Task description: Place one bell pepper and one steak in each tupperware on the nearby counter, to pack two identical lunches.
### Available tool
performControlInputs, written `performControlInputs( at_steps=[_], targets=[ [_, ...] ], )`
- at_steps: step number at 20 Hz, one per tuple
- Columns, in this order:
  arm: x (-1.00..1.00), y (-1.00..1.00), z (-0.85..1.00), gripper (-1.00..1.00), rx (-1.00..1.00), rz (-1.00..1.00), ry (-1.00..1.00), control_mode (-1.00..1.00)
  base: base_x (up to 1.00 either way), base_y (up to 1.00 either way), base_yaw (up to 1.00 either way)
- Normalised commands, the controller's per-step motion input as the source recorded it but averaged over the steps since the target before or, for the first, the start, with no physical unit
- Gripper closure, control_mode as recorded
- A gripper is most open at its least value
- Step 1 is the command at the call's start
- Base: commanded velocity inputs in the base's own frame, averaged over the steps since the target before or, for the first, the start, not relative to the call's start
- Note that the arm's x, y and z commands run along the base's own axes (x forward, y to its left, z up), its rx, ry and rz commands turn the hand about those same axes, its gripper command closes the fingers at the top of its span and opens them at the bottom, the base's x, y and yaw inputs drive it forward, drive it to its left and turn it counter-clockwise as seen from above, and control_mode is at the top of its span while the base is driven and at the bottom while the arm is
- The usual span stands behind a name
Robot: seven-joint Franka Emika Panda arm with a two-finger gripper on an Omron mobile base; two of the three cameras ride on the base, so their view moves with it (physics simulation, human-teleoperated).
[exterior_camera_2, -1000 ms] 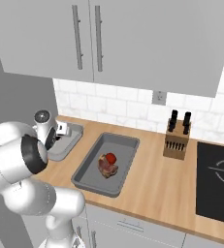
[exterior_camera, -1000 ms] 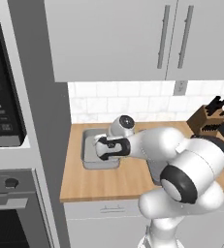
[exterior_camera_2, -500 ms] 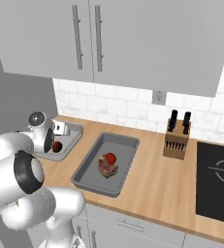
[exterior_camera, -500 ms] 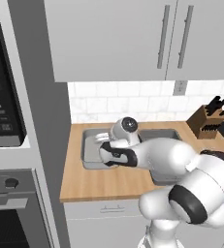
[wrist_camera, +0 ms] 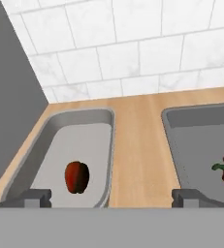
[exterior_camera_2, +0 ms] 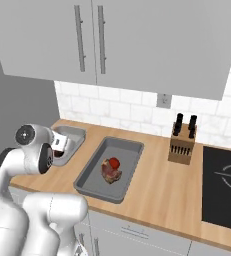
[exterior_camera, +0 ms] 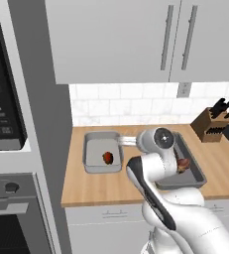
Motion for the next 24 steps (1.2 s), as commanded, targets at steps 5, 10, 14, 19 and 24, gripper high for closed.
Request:
performControlInputs(
  at_steps=[5,10,14,19,24],
  targets=[
    [-1.0,-0.26,0.99,-1.0,0.0,-0.07,0.0,-1.0,0.0,0.0,0.0],
    [-1.0,-0.55,0.59,-1.0,0.01,0.0,0.02,-1.0,0.0,0.0,0.0],
    [-0.86,-0.68,-0.73,-1.0,0.0,0.06,0.0,-1.0,0.0,0.0,0.0],
    [-0.52,-0.19,-0.86,-1.0,-0.02,0.1,-0.02,-1.0,0.0,0.0,0.0],
    [-0.64,0.04,-0.01,-1.0,-0.02,0.15,0.0,-1.0,0.0,0.0,0.0]
  ],
)
